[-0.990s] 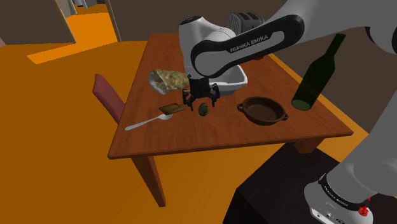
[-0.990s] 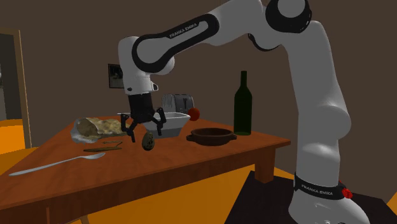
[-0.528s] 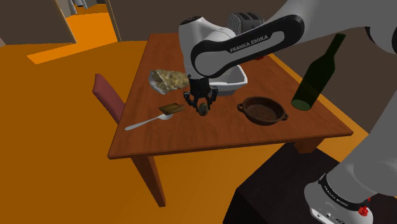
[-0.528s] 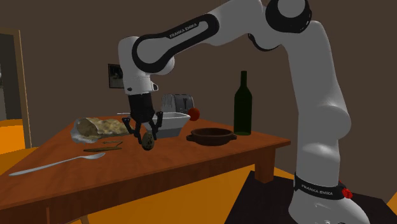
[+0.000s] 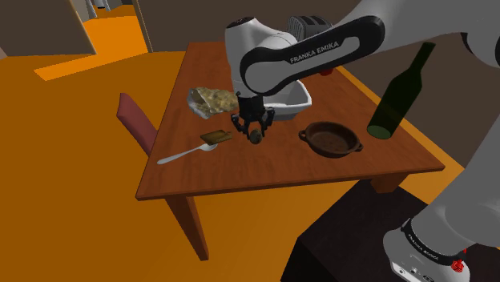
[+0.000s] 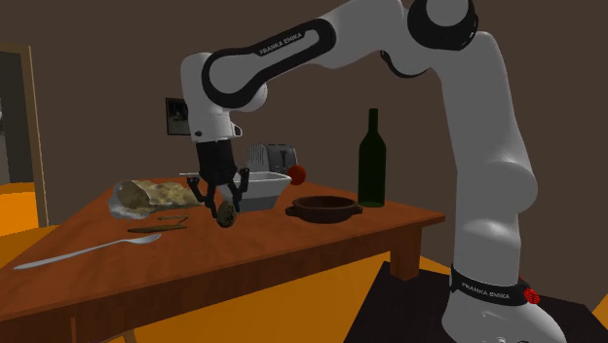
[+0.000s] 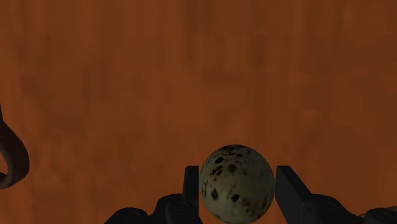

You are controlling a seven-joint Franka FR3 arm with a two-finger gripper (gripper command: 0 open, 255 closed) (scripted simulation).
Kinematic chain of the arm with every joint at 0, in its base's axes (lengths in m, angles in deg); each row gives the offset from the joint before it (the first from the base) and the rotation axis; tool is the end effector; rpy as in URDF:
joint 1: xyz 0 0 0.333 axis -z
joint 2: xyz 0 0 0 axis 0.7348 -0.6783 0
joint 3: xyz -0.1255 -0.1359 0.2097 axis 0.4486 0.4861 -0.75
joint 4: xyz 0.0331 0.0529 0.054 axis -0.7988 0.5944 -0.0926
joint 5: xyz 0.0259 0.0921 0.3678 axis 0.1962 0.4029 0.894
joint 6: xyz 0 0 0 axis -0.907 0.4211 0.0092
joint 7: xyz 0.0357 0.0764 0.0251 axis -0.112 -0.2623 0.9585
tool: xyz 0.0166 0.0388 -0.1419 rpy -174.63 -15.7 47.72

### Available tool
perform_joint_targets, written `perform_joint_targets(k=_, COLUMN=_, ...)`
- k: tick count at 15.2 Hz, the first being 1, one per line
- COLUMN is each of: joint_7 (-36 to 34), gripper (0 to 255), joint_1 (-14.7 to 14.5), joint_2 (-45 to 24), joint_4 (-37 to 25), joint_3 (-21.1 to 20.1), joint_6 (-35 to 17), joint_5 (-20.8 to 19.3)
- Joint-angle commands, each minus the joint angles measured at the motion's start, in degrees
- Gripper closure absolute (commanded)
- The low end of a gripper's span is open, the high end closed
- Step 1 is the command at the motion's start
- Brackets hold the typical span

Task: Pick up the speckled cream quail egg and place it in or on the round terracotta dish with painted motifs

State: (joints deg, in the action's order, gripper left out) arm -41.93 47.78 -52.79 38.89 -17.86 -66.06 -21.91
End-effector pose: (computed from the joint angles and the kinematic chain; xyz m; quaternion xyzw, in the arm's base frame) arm 0.5236 0.2242 0.3441 0.9642 -0.2564 -0.0271 0.0612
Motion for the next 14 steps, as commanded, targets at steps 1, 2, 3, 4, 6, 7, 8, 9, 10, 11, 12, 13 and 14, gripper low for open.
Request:
perform_joint_targets(k=1, joint_7=0.24, gripper=255, joint_1=0.04, joint_2=0.5, joint_4=-0.78, joint_3=-0.06, joint_6=1.23, joint_5=0.28)
perform_joint_targets(k=2, joint_7=0.36, gripper=255, joint_1=0.06, joint_2=0.73, joint_4=-1.28, joint_3=-0.09, joint_6=1.93, joint_5=0.42)
perform_joint_targets(k=3, joint_7=0.48, gripper=255, joint_1=0.08, joint_2=0.95, joint_4=-1.8, joint_3=-0.12, joint_6=2.63, joint_5=0.55)
perform_joint_targets(k=4, joint_7=0.59, gripper=255, joint_1=0.09, joint_2=1.15, joint_4=-2.33, joint_3=-0.15, joint_6=3.34, joint_5=0.67)
perform_joint_targets(k=6, joint_7=0.81, gripper=255, joint_1=0.1, joint_2=1.53, joint_4=-3.43, joint_3=-0.19, joint_6=4.76, joint_5=0.89)
perform_joint_targets(k=7, joint_7=0.91, gripper=255, joint_1=0.11, joint_2=1.7, joint_4=-4.01, joint_3=-0.22, joint_6=5.48, joint_5=0.99)
perform_joint_targets(k=8, joint_7=1.01, gripper=255, joint_1=0.11, joint_2=1.85, joint_4=-4.59, joint_3=-0.24, joint_6=6.2, joint_5=1.08)
perform_joint_targets(k=9, joint_7=1.1, gripper=255, joint_1=0.11, joint_2=1.99, joint_4=-5.2, joint_3=-0.26, joint_6=6.93, joint_5=1.17)
perform_joint_targets(k=10, joint_7=1.19, gripper=255, joint_1=0.11, joint_2=2.12, joint_4=-5.81, joint_3=-0.28, joint_6=7.66, joint_5=1.25)
perform_joint_targets(k=11, joint_7=1.27, gripper=255, joint_1=0.1, joint_2=2.24, joint_4=-6.45, joint_3=-0.29, joint_6=8.39, joint_5=1.32)
perform_joint_targets(k=12, joint_7=1.35, gripper=255, joint_1=0.09, joint_2=2.34, joint_4=-7.09, joint_3=-0.31, joint_6=9.13, joint_5=1.38)
perform_joint_targets(k=13, joint_7=1.42, gripper=255, joint_1=0.08, joint_2=2.43, joint_4=-7.76, joint_3=-0.33, joint_6=9.87, joint_5=1.44)
perform_joint_targets(k=14, joint_7=1.49, gripper=255, joint_1=0.07, joint_2=2.51, joint_4=-8.44, joint_3=-0.35, joint_6=10.61, joint_5=1.49)
